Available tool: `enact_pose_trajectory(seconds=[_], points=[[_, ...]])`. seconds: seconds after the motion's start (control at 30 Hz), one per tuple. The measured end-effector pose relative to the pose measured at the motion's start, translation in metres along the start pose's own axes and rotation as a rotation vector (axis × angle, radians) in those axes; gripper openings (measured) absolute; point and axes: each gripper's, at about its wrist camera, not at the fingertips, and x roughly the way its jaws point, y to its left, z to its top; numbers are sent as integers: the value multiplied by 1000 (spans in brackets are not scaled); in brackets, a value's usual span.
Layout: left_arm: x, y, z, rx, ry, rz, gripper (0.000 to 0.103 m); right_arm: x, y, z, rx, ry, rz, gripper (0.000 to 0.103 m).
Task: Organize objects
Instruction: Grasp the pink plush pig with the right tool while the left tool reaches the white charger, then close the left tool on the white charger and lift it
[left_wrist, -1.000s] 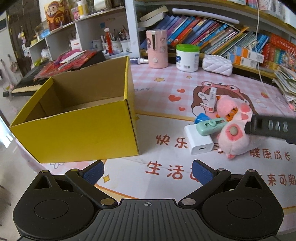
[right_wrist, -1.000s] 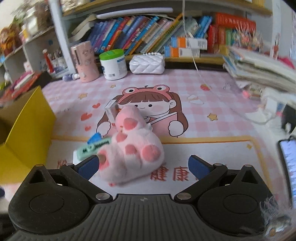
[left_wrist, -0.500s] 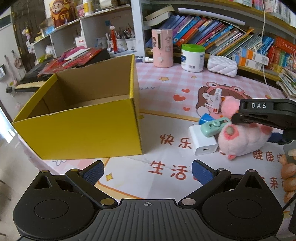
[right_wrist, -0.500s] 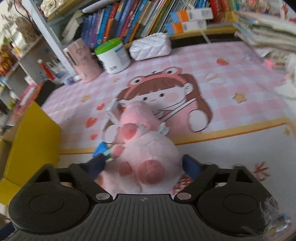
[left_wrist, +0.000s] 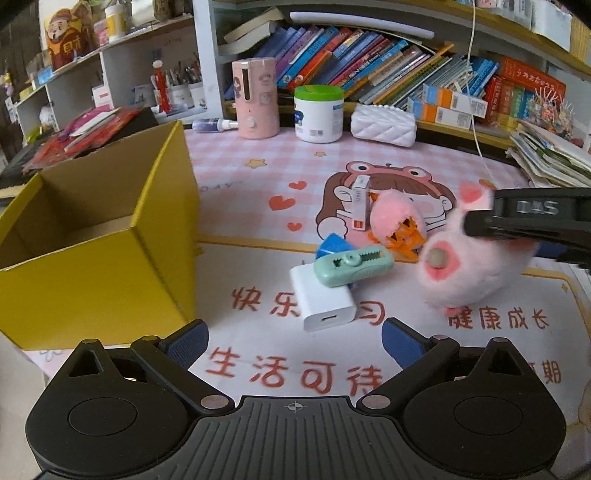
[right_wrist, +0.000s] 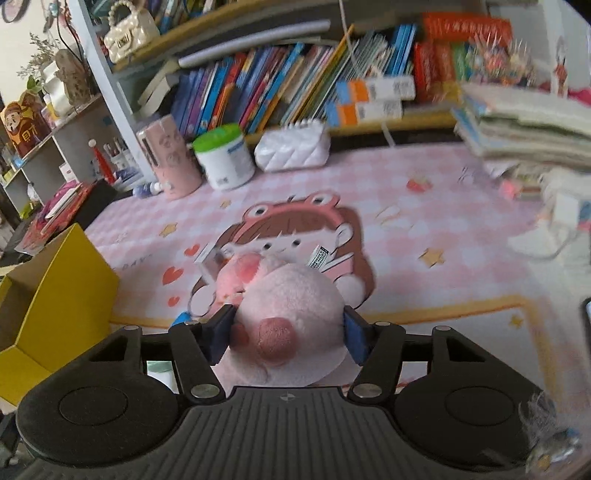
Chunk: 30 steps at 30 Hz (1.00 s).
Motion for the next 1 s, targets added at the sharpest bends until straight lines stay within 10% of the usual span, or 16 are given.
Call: enact_pose_trajectory(seconds=[1.0], points=[[73,-19,24,-94,96,34,43,-8,-32,3,-90,-17,-6,58]])
